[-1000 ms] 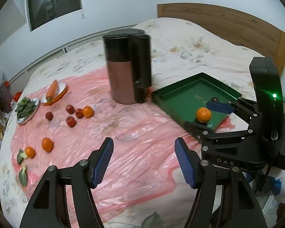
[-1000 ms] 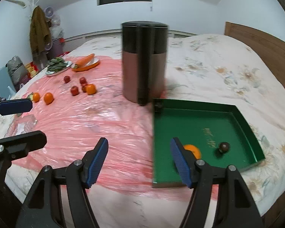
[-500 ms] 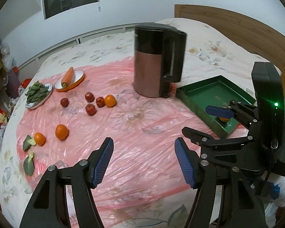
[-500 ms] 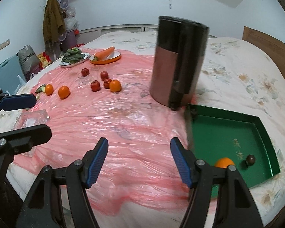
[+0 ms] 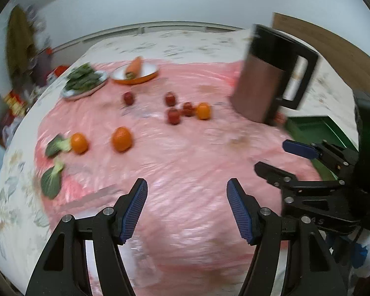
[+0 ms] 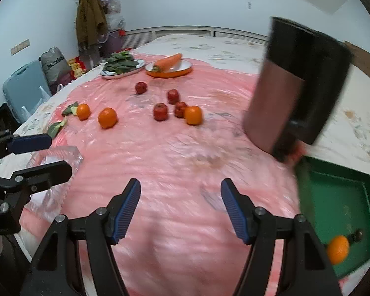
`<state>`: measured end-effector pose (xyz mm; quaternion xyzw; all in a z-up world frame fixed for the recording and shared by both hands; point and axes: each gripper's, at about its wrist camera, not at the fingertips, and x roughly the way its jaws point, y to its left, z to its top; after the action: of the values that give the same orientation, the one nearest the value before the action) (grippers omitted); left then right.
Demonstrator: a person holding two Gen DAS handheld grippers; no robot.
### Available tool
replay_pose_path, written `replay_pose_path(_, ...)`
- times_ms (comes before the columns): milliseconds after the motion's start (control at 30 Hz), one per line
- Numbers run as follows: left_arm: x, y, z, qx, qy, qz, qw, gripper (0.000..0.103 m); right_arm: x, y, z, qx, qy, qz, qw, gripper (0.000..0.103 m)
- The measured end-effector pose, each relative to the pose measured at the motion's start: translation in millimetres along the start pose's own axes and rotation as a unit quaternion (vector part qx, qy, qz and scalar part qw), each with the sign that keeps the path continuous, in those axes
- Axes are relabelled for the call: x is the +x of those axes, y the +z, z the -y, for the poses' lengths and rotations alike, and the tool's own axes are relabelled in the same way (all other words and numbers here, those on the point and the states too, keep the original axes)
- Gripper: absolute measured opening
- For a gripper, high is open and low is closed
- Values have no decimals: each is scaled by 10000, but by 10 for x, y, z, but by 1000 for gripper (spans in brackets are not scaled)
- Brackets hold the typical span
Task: Organize fruits
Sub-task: 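Withdraw both open grippers from the green tray back toward the fruit, then grasp an orange with the left gripper while the right gripper grasps a red apple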
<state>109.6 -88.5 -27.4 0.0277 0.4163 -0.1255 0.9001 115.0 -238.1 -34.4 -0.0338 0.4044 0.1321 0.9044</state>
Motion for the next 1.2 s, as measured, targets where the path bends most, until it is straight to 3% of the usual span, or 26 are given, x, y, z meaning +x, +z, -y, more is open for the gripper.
replay_pose_path(133, 96, 9, -352, -372, 151, 10, 9992, 61, 212, 143, -107, 30, 122, 26, 9999, 91)
replay_pose_path(233, 196, 44, -580, -574, 283, 30, 9979, 61, 400, 265, -146, 37, 180, 45, 9998, 83)
replay_pose_path(300, 293, 83, -720, -718, 305, 17, 9970, 61, 549, 363, -151, 86, 295, 63, 9995, 66)
replay_pose_path(467, 576, 234, -984, -964, 374, -80, 9946, 61, 918, 601, -166, 126, 663, 78, 9977, 51)
replay_pose_path(733, 970, 512, -1173, -1261, 361, -556, 9898, 60, 1484, 923, -97, 623, 962, -344, 9928, 48)
replay_pose_path(1067, 1293, 663, -1256, -1434, 474, -978, 9837, 60, 1833, 1103, -47, 797, 872, -813, 9897, 45)
replay_pose_path(1133, 1366, 680, -1243, -1422, 507, -1030, 9832, 60, 1903, 1117, -34, 807, 872, -880, 9890, 40)
replay_pose_path(1200, 1412, 686, -1233, -1419, 524, -1065, 9827, 60, 1946, 1125, -34, 772, 869, -936, 9888, 23)
